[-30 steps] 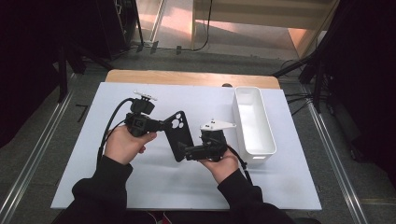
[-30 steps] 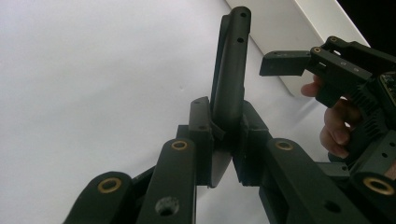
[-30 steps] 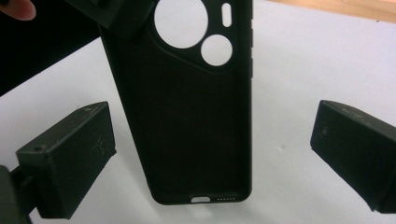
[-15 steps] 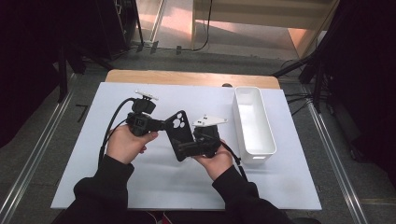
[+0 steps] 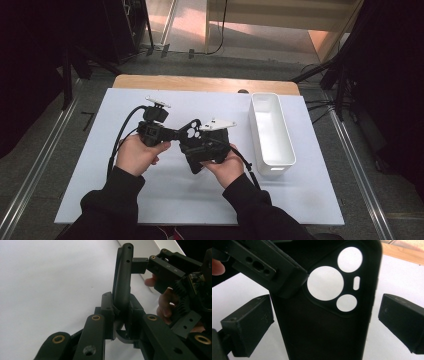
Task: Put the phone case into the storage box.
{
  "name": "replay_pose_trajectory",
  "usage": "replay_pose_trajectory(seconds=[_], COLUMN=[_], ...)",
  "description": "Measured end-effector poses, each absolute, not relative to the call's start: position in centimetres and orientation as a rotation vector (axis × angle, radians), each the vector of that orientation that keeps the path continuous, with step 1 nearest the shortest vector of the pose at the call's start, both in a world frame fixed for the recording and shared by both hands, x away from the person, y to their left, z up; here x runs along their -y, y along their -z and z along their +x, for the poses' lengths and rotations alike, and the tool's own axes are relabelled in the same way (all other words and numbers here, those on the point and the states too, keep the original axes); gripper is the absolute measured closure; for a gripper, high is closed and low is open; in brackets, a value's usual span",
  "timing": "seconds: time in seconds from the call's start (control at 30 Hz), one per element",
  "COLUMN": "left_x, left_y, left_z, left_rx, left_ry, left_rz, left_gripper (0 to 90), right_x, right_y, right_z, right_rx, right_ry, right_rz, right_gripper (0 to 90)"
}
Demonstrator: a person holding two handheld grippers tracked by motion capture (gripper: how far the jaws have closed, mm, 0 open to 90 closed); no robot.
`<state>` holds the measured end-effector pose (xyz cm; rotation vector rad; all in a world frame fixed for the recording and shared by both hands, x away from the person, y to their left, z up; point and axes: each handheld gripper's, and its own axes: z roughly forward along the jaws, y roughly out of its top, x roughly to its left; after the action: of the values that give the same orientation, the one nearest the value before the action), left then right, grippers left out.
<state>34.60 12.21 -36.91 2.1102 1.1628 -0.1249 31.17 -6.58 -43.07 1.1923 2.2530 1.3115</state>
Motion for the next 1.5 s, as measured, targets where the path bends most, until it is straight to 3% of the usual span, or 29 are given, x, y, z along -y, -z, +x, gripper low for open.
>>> replay_pose_trajectory(seconds=[0.17,0.27,0.57,1.1,1.5], left_x=[-12.1,-12.1,-12.0,-12.9,-14.2], left_y=[37.0,36.9,36.7,35.0,34.2], left_z=[34.6,34.7,34.4,34.2,34.5], left_rx=[-1.166,-1.162,-1.144,-1.121,-1.115], left_ry=[0.143,0.143,0.119,0.118,0.123], left_rz=[2.109,2.104,2.105,2.064,2.034], left_gripper=[79.1,79.0,78.5,55.9,46.5], right_x=[6.3,6.4,6.4,6.6,7.4], right_y=[43.3,43.2,42.7,42.8,42.8], right_z=[31.4,31.3,31.2,31.3,31.6], right_rx=[-2.24,-2.242,-2.253,-2.292,-2.301], right_ry=[-1.309,-1.325,-1.284,-1.324,-1.334], right_rz=[1.194,1.171,1.145,1.126,1.141], right_gripper=[0.0,8.3,10.4,11.4,11.5])
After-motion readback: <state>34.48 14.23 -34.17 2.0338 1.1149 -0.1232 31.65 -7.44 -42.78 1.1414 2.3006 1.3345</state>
